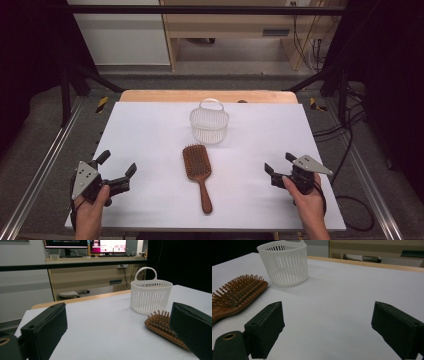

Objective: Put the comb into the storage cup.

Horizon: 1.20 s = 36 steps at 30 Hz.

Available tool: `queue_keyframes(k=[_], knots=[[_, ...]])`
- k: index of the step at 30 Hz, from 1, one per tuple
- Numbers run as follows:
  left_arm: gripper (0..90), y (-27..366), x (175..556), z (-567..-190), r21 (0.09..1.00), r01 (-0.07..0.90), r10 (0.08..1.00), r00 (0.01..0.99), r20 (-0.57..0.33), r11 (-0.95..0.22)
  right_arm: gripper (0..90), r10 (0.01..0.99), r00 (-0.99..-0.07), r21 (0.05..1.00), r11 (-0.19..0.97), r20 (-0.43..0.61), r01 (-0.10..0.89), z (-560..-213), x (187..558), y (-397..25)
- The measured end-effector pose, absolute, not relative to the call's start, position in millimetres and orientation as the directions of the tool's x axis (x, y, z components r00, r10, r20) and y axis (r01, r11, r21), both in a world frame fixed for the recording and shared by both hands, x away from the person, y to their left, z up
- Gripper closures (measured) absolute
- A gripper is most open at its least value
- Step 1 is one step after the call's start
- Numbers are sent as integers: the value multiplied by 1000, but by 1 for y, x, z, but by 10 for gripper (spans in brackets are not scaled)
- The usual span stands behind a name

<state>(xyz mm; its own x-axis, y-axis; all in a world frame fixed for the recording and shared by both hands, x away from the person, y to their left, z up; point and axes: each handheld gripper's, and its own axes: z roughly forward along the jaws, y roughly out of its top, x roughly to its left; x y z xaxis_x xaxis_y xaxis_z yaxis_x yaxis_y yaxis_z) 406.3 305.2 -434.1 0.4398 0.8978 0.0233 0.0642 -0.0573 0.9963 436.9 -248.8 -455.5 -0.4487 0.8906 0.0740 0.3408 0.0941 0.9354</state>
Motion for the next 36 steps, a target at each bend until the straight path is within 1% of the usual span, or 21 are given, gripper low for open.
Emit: queue_keyframes(k=[6, 11, 14, 18, 21, 24, 30, 32, 33, 34, 35, 36], knots=[[18, 304, 407, -434, 996, 69, 898, 440, 21, -57, 117, 899, -429, 924, 89, 85, 372, -455, 438, -243], [18, 302, 407, -435, 995, 75, 897, 441, 24, -64, 133, 895, -439, 915, 110, 78, 388, -455, 438, -237], [18, 302, 407, -435, 995, 75, 896, 442, 28, -67, 197, 885, -461, 902, 148, 62, 406, -453, 435, -226], [18, 302, 407, -435, 995, 75, 897, 441, 29, -69, 268, 870, -491, 895, 194, 32, 401, -451, 432, -215], [18, 302, 407, -435, 994, 76, 896, 442, 32, -73, 341, 861, -508, 889, 212, 26, 405, -450, 430, -209], [18, 302, 406, -435, 994, 79, 896, 443, 33, -76, 383, 849, -528, 881, 236, 18, 409, -449, 430, -200], [18, 301, 405, -436, 993, 79, 895, 444, 44, -88, 518, 780, -626, 851, 328, 1, 409, -447, 427, -165], [18, 300, 405, -436, 993, 77, 894, 445, 46, -89, 566, 750, -661, 846, 360, -12, 393, -447, 425, -151], [18, 300, 405, -435, 993, 77, 894, 445, 46, -90, 566, 750, -661, 846, 360, -12, 393, -447, 425, -151], [18, 300, 404, -435, 993, 77, 894, 446, 47, -90, 588, 737, -676, 844, 369, -11, 389, -447, 425, -144], [18, 300, 404, -435, 993, 76, 894, 446, 48, -91, 649, 710, -704, 840, 393, -19, 374, -446, 423, -128], [18, 300, 404, -435, 993, 76, 893, 447, 48, -92, 649, 710, -704, 840, 393, -19, 374, -446, 423, -128]])
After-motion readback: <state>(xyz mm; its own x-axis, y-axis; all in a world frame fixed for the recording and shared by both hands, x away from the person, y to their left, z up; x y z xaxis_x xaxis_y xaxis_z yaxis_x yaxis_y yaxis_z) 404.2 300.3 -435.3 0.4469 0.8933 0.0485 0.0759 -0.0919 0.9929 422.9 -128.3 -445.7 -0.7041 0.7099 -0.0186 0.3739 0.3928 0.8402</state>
